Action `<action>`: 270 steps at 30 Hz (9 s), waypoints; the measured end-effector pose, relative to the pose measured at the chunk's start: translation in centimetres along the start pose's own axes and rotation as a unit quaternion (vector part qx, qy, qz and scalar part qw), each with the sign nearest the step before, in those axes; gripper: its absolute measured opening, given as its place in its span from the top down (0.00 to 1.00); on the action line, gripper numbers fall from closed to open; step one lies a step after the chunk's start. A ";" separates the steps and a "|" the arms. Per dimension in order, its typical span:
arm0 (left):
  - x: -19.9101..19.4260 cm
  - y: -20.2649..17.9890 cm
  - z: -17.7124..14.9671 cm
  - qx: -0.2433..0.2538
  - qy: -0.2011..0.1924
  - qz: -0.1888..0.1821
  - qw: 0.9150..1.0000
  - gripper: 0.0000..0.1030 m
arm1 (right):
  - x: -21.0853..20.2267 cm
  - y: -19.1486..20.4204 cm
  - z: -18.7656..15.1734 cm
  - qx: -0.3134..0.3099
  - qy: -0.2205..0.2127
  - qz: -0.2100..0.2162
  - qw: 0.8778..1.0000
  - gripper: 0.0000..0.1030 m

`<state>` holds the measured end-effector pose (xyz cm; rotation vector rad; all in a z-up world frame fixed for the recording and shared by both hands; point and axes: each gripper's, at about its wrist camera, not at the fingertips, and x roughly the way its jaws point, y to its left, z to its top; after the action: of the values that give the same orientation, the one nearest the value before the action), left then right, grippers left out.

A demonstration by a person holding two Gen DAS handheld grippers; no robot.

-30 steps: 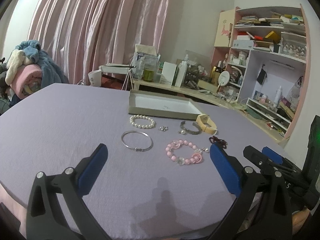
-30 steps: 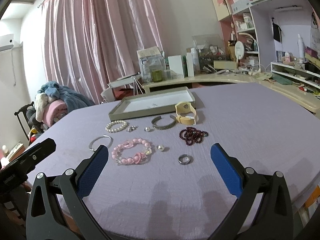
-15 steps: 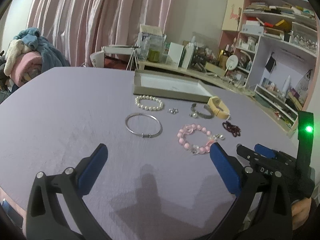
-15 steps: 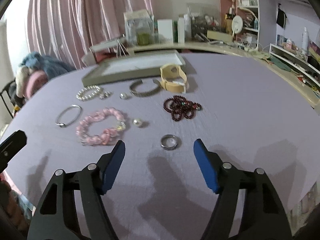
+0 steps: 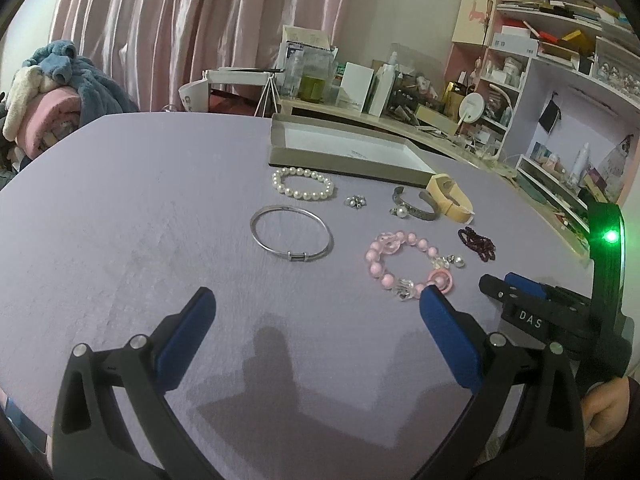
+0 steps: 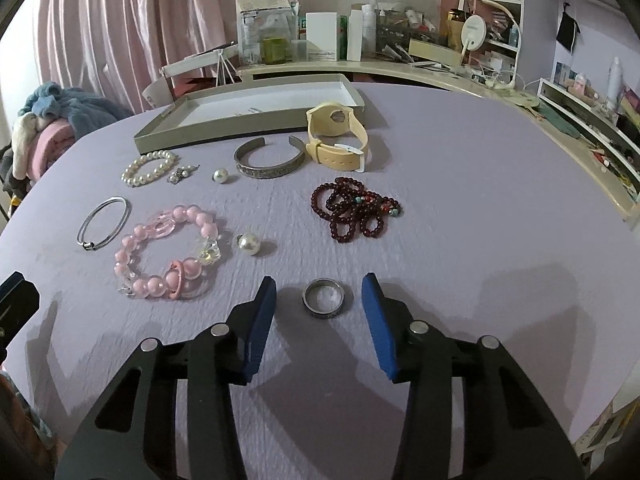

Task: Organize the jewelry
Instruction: 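Grasp the pink beaded bracelet with the left tool while the right tool grasps the small silver ring, then carry both pieces into the white tray and open both tools while withdrawing, then grasp the dark red bead bracelet with the right tool, then grasp the silver bangle with the left tool while the right tool lifts the red beads, then carry the bangle and red beads into the tray and open both tools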

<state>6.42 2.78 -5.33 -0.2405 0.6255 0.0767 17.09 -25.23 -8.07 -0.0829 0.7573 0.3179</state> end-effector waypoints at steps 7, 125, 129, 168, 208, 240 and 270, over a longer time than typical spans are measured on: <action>0.8 -0.9 0.4 0.010 0.013 -0.007 1.000 0.02 | 0.0 -0.1 0.0 -0.001 -0.005 0.013 1.000 0.78; 21.0 -0.4 27.7 0.034 0.043 -0.018 0.998 0.52 | 14.3 -4.2 24.8 -0.010 0.011 0.094 0.995 0.47; 17.1 0.6 27.1 0.034 0.018 -0.013 0.999 0.38 | 10.6 -4.4 23.2 -0.006 -0.013 0.111 0.994 0.47; 1.3 -0.2 7.6 0.075 -0.010 0.003 0.997 0.02 | 2.8 -4.7 5.0 -0.063 0.016 0.076 0.995 0.23; 4.3 0.6 6.2 0.074 0.057 0.018 0.995 0.02 | 1.9 -4.3 7.5 -0.053 0.011 0.097 0.994 0.93; 9.6 -0.1 7.5 0.040 0.135 0.078 0.987 0.31 | -0.7 -5.6 9.4 -0.020 -0.028 0.136 0.990 0.93; 1.7 -2.9 18.0 0.042 -0.050 -0.030 0.997 0.31 | -3.5 -1.9 19.5 -0.042 -0.144 0.137 0.979 0.94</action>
<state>18.44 4.35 8.37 -0.1721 0.5200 0.0040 28.21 -24.24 8.40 -0.0109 0.4653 0.6104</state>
